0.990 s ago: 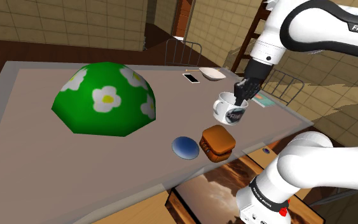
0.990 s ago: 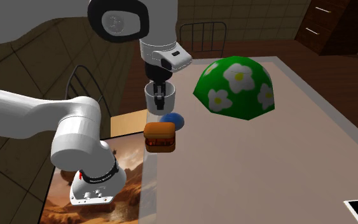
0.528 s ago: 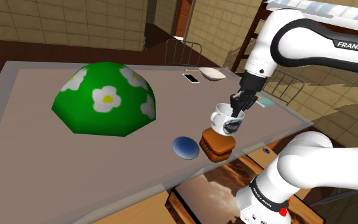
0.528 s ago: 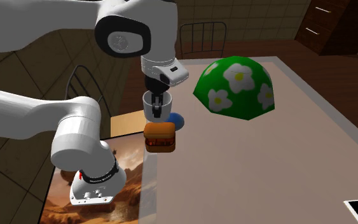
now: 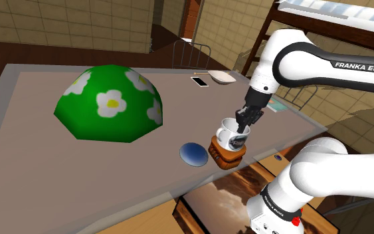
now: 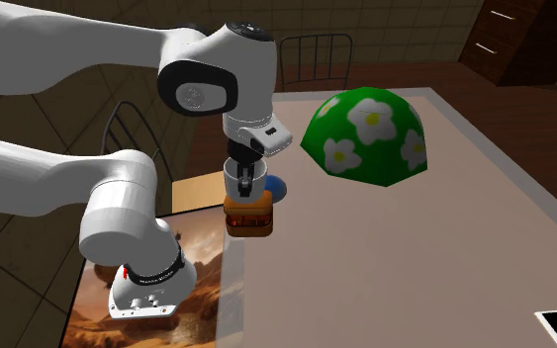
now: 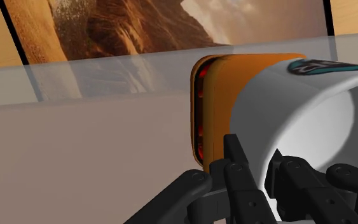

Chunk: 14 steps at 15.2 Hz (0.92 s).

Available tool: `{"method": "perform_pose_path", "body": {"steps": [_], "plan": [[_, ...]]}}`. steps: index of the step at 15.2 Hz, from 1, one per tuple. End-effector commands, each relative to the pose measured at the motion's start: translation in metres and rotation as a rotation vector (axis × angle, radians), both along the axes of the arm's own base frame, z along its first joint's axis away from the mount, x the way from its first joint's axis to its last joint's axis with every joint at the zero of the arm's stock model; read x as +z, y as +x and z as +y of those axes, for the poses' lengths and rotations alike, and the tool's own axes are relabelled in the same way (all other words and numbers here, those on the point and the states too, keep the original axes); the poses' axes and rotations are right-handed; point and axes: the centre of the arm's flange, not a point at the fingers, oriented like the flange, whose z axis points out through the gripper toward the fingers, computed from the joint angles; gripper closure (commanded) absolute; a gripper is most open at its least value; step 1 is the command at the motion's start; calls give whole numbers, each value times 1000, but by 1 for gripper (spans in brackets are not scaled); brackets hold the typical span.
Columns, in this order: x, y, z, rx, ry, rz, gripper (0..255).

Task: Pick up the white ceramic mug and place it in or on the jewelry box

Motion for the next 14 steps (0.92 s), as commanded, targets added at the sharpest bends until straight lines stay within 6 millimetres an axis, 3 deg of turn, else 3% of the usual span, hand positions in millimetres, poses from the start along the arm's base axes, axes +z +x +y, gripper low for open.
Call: {"method": "perform_pose_path", "body": {"steps": [1,9,10,14], "plan": [[3,-7,3,8,-4,-58,255],[3,-7,3,8,-4,-58,255],[5,-6,6,8,-4,-58,0],[5,-5,7,8,-4,-58,0]]}}
